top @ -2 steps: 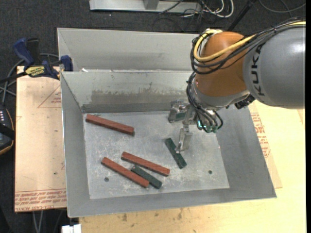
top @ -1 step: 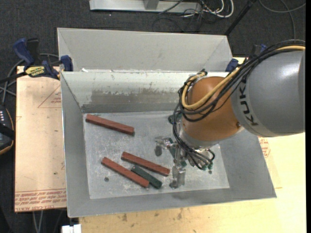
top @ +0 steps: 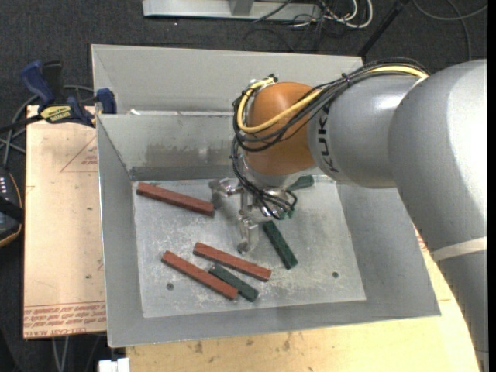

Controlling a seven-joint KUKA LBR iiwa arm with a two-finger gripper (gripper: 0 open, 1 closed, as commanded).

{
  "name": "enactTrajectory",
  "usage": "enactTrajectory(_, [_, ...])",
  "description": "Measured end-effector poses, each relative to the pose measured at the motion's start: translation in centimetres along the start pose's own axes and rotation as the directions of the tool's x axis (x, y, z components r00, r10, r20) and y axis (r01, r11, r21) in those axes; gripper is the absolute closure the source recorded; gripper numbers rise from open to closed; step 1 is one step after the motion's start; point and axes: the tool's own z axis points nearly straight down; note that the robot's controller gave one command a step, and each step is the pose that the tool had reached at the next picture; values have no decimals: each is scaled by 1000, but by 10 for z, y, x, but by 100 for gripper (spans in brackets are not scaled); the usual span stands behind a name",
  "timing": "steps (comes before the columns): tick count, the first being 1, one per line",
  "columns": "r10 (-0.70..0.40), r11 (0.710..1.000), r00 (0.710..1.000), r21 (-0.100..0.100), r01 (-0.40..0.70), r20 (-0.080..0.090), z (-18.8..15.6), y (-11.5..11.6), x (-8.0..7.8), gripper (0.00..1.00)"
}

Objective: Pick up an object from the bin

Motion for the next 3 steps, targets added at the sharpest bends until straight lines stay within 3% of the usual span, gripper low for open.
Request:
enactTrajectory(1, [-4, 1000, 1000, -1, 4, 3, -13, 34, -44, 0])
enactTrajectory(2, [71, 997, 997, 0, -71, -1, -2, 22, -49, 0])
enactTrajectory(3, [74, 997, 997, 0, -74, -1, -2, 22, -49, 100])
